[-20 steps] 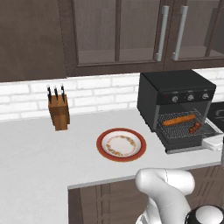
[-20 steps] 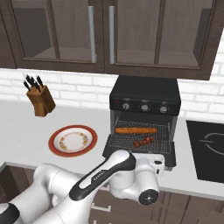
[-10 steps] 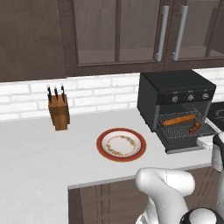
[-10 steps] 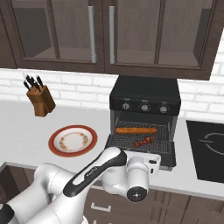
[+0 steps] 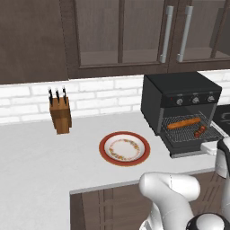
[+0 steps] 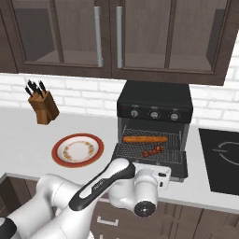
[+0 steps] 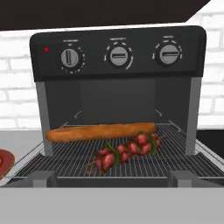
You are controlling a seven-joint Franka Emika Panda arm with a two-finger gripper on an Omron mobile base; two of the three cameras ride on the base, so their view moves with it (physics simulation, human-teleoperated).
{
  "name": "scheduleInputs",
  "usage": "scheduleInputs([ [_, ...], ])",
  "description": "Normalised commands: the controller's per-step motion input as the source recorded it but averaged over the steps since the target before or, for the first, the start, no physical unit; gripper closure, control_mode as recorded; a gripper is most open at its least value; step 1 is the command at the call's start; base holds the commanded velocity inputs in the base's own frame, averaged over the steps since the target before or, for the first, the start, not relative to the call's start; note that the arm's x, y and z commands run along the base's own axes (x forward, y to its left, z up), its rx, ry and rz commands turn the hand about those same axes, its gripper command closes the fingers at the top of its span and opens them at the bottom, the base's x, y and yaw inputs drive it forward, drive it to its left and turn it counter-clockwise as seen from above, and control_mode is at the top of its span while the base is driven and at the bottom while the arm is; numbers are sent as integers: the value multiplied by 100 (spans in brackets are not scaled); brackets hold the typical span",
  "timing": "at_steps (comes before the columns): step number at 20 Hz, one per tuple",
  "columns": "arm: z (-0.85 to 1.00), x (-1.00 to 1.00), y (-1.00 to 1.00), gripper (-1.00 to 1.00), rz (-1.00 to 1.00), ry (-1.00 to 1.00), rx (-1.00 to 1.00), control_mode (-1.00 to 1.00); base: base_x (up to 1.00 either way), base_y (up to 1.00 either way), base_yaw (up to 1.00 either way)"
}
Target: Pick up the kebab skewer and baguette bread, and place them inside the toaster oven. Close the toaster oven door and start by setting the timer.
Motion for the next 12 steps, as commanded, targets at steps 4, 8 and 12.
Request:
scheduleInputs([
  [4,-12,12,-1,-100,0,0,-2,-100,0,0,0],
  [8,-11,20,-3,-100,0,0,-2,-100,0,0,0],
  [12,-11,22,-11,-100,0,0,0,-100,0,0,0],
])
